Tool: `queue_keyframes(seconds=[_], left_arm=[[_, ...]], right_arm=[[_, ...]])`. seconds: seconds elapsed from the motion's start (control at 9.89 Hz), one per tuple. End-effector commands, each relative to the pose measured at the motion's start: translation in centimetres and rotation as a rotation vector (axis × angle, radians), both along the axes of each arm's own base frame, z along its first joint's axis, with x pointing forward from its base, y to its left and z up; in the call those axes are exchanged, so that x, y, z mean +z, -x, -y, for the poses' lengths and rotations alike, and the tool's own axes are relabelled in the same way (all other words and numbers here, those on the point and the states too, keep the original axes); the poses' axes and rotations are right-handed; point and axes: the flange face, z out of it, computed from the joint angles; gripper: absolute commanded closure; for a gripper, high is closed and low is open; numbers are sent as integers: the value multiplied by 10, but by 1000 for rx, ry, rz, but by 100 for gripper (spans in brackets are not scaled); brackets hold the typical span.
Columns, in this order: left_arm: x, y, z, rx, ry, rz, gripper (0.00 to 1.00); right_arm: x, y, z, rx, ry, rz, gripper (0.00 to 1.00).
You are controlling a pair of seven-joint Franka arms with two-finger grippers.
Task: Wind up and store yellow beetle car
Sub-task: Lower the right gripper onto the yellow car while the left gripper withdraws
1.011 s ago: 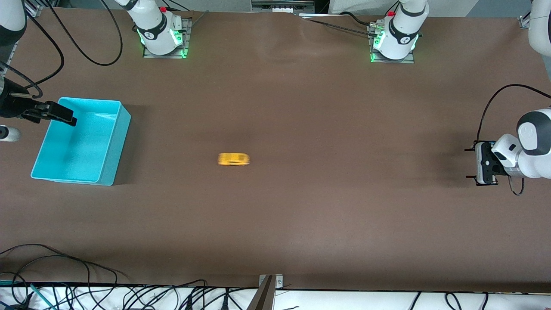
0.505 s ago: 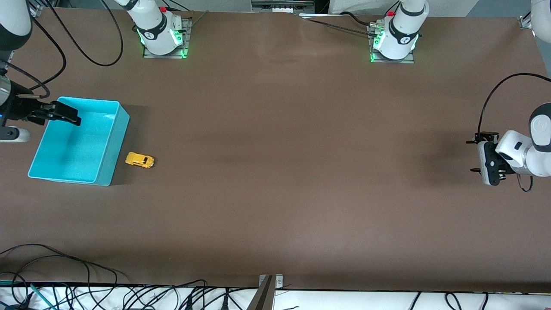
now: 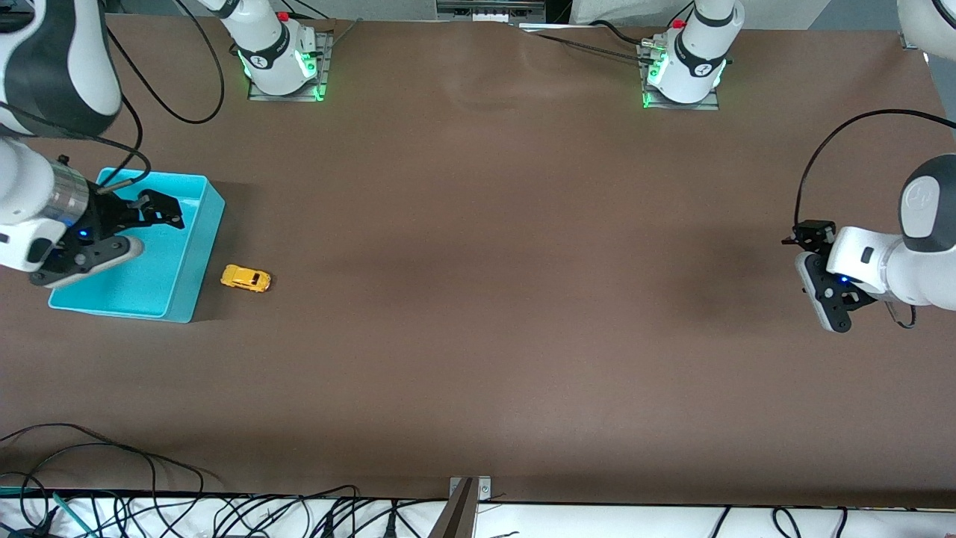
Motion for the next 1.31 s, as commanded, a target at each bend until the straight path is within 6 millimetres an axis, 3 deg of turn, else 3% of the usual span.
queue_keyframes(seconds=[0.0, 0.3, 0.51, 0.81, 0.91, 1.01, 1.21], left_arm=[[37, 8, 30, 128, -69, 34, 0], [86, 29, 73, 376, -92, 40, 0], [112, 45, 89, 576, -147, 62, 0], [161, 87, 97, 847, -186, 132, 0], [169, 109, 100, 856, -187, 148, 0], [170, 116, 85, 888, -174, 160, 0], [173, 121, 88, 890, -172, 178, 0]], right_arm=[[-49, -2, 1, 290, -33, -7, 0], [-116, 5, 1, 605, -64, 7, 0], [-166, 7, -2, 774, -85, -5, 0], [-217, 5, 1, 894, -101, -13, 0], [-227, 11, 0, 912, -106, -14, 0], [-238, 15, 3, 927, -106, -9, 0], [-259, 18, 3, 943, -100, 0, 0]])
